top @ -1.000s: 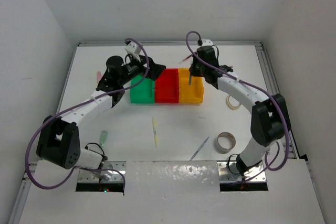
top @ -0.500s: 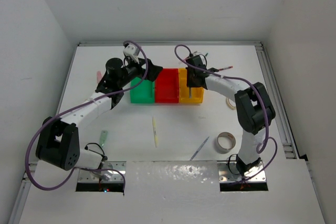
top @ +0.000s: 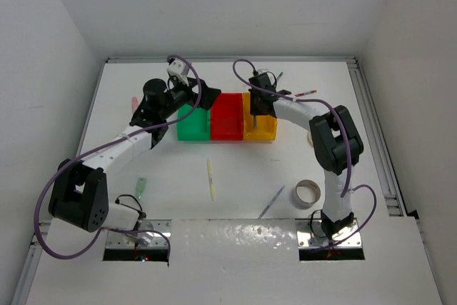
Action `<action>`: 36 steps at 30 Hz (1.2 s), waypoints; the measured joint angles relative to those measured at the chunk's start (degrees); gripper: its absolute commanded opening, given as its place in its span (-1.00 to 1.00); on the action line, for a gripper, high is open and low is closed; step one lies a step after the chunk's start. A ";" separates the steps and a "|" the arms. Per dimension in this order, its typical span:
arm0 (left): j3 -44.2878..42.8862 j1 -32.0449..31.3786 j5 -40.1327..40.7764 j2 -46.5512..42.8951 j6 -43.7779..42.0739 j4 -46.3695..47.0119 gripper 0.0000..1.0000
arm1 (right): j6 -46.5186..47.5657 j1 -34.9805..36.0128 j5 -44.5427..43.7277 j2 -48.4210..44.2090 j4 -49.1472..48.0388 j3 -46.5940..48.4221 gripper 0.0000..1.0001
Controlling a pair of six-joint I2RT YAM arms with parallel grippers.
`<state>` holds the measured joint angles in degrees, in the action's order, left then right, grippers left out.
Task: Sort the stationery into containers
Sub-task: Place the pen in the storage box.
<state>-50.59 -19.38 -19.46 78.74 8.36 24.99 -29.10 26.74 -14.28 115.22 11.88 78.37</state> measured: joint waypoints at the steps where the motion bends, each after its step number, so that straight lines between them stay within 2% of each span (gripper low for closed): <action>1: 0.00 0.00 0.02 0.00 0.00 0.17 0.99 | 0.13 0.00 0.00 0.17 -0.09 0.11 -1.00; 15: 0.50 0.00 0.28 0.00 -0.63 1.18 0.99 | -0.83 -0.02 -0.15 3.06 -0.63 0.11 -0.99; 18: 0.92 0.00 0.31 0.00 -0.63 1.38 0.99 | -0.96 -0.02 -0.24 3.52 -0.68 0.11 -0.89; 23: 0.98 0.00 0.44 0.00 -0.70 2.01 0.99 | -1.16 -0.02 -0.35 3.91 -0.59 0.61 -0.56; 36: 0.98 0.00 0.46 0.00 -1.38 3.61 0.99 | -0.85 0.04 -0.55 3.41 -0.09 1.40 -0.38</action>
<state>-49.60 -19.38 -19.00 78.74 6.98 28.60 -29.95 26.79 -14.83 118.63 11.79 79.77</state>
